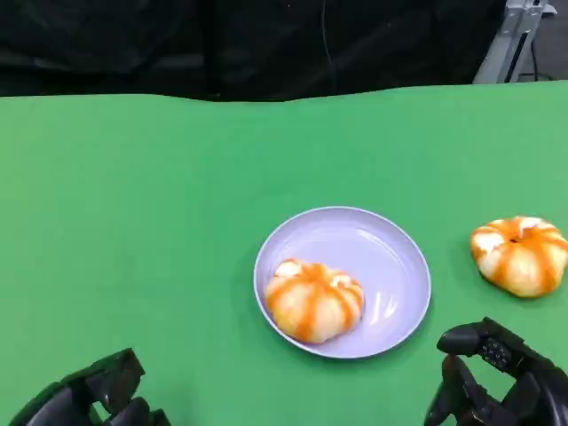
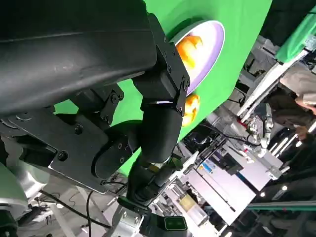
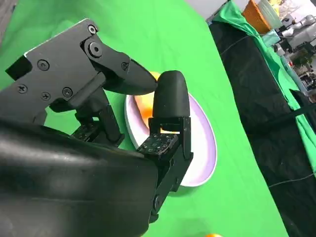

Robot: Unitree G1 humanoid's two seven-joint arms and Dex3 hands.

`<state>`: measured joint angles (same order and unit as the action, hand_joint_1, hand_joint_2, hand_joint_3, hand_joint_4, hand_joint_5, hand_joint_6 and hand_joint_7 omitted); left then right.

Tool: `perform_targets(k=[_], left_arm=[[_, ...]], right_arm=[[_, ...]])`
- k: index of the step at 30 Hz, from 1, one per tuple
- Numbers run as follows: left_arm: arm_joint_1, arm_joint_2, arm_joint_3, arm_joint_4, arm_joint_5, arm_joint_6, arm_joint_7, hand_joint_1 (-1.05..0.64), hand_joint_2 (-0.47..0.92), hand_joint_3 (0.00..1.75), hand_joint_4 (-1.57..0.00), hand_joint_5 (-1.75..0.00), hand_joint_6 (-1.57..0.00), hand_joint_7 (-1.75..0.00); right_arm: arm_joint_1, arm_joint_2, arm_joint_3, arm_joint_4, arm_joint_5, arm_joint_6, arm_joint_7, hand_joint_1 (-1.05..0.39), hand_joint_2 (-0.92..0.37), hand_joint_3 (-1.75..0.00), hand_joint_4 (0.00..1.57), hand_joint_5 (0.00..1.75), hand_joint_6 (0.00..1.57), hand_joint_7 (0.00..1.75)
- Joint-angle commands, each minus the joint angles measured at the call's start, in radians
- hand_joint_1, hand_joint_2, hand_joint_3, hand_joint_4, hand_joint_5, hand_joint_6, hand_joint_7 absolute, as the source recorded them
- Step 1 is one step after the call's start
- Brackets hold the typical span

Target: Grasp the bread from the table and place it into the plate.

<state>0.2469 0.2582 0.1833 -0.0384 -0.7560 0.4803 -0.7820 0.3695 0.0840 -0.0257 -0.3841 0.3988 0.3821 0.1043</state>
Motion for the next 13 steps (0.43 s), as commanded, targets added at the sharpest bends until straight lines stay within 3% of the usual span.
perform_targets(k=[1, 13], left_arm=[[0.008, 0.004, 0.003, -0.015, 0.006, 0.004, 0.006, -0.19, 0.49, 1.23, -0.96, -1.75, -0.83, -1.74], [0.002, 0.002, 0.026, -0.018, 0.018, -0.021, 0.018, -0.19, 0.48, 1.22, -0.95, -1.75, -0.82, -1.74]], right_arm=[[0.006, -0.016, -0.008, -0.008, 0.013, 0.0, 0.013, -0.19, -0.5, -1.12, 0.94, 1.58, 0.83, 1.41], [-0.003, -0.017, -0.017, 0.007, 0.017, -0.003, 0.026, -0.17, -0.51, -1.1, 0.94, 1.56, 0.84, 1.39]])
